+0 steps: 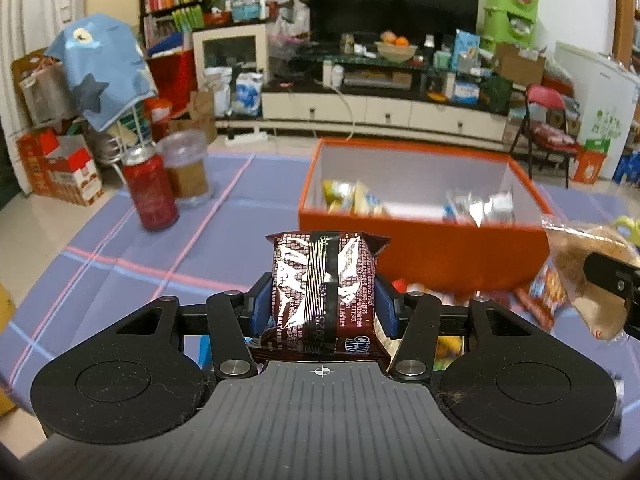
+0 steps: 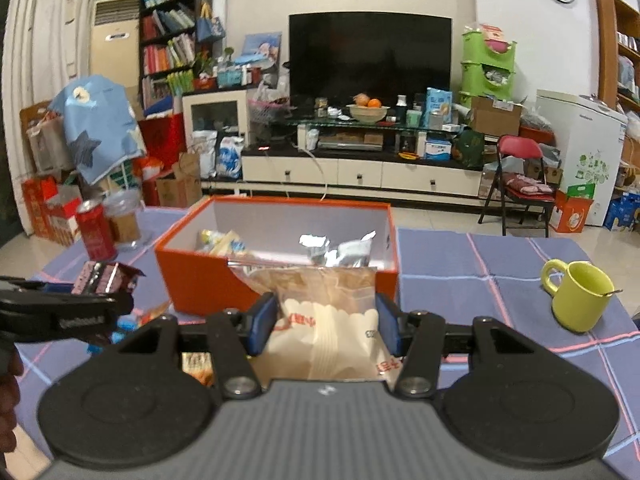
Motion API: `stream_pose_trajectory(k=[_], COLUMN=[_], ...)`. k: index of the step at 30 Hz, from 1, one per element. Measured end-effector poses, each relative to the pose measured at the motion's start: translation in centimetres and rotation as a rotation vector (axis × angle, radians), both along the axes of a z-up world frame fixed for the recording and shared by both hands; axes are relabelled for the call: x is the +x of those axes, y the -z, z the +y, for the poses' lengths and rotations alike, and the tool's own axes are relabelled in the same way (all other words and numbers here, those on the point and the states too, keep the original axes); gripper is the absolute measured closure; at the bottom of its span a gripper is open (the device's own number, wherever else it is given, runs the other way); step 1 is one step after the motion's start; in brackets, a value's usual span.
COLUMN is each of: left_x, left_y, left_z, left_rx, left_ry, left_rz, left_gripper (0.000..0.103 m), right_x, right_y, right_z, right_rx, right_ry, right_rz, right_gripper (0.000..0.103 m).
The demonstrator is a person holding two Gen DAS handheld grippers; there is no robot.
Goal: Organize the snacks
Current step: 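Lift both held snacks and carry them over the orange box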
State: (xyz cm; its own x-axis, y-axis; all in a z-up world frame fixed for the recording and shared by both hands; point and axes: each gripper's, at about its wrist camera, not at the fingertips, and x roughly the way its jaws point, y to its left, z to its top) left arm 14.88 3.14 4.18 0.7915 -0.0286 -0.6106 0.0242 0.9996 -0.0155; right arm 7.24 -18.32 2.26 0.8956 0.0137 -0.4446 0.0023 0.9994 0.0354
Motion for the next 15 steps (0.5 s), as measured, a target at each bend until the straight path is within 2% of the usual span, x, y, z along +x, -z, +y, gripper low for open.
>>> stream_pose_trajectory(k=[3, 8, 11, 15], left_x=[2.5, 7.5, 10.3, 13.4], left_y=[-1.5, -3.2, -2.8, -0.8], left_z=[-0.7, -2.5, -3.7, -4.8], left_rx=[-0.029, -0.061, -0.063, -0.05], left_ry=[0.003, 0.018, 0.045, 0.049], left_rz=[-0.022, -0.051, -0.051, -0.013], left_gripper=[0.068, 0.068, 0.068, 0.068], right_x=[1.9, 6.9, 10.4, 13.9], right_y=[-1.3, -2.7, -2.6, -1.7], right_z=[-1.1, -2.0, -2.8, -2.9], right_rx=[0.041, 0.054, 0.087, 0.115], right_ry=[0.011, 0.045, 0.051, 0.056], right_rz=[-0.01, -0.029, -0.018, -0.007], right_gripper=[0.049, 0.049, 0.049, 0.049])
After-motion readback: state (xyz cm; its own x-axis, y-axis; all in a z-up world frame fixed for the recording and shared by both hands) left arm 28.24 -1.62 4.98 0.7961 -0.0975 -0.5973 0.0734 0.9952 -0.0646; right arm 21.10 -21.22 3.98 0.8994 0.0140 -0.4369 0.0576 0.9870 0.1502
